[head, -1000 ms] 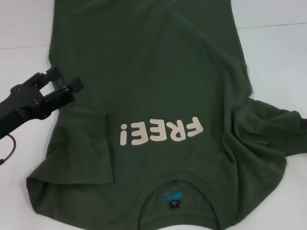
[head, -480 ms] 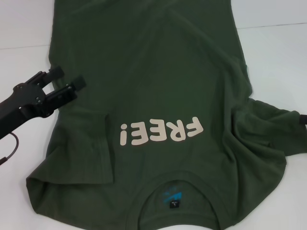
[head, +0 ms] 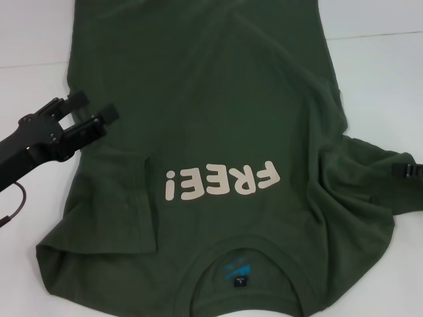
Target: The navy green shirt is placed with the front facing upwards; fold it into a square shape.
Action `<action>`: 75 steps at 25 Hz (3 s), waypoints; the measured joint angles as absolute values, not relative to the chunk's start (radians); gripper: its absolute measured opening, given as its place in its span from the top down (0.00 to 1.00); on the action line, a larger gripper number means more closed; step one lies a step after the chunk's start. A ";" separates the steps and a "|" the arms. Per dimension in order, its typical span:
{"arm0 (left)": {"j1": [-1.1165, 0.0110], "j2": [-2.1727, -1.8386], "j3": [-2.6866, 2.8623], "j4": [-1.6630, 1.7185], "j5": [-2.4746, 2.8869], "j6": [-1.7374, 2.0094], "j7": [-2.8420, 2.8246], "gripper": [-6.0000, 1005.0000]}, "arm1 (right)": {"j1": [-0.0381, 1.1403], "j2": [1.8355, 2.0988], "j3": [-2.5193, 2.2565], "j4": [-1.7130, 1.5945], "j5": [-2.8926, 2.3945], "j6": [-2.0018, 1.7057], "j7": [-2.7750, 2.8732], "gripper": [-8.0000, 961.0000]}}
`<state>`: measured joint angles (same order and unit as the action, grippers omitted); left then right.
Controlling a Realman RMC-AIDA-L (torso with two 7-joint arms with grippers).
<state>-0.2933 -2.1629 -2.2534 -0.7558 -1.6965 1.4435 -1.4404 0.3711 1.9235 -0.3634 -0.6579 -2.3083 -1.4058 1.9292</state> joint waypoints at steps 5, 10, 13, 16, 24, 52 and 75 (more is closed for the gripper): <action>-0.297 -2.162 -2.249 -0.756 -1.696 1.443 -1.440 0.12 | 0.374 1.927 -0.376 -0.654 -2.309 -1.394 1.926 0.08; -0.299 -2.162 -2.248 -0.756 -1.696 1.443 -1.440 0.12 | 0.378 1.929 -0.376 -0.651 -2.309 -1.394 1.925 0.10; -0.299 -2.161 -2.250 -0.755 -1.696 1.443 -1.440 0.12 | 0.379 1.930 -0.376 -0.651 -2.309 -1.396 1.925 0.11; -0.299 -2.161 -2.250 -0.753 -1.696 1.442 -1.440 0.12 | 0.379 1.930 -0.376 -0.651 -2.309 -1.401 1.925 0.13; -0.302 -2.161 -2.249 -0.747 -1.696 1.440 -1.440 0.12 | 0.380 1.930 -0.376 -0.650 -2.309 -1.400 1.931 0.20; -0.310 -2.161 -2.255 -0.745 -1.697 1.431 -1.437 0.12 | 0.392 1.930 -0.372 -0.658 -2.297 -1.447 1.940 0.97; -0.322 -2.154 -2.255 -0.745 -1.684 1.405 -1.437 0.12 | 0.543 1.985 -0.402 -0.650 -2.230 -1.501 1.976 0.96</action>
<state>-0.3222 -2.1540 -2.2555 -0.7455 -1.6843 1.4049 -1.4373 0.5435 1.9852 -0.4023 -0.6499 -2.2301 -1.5008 1.9762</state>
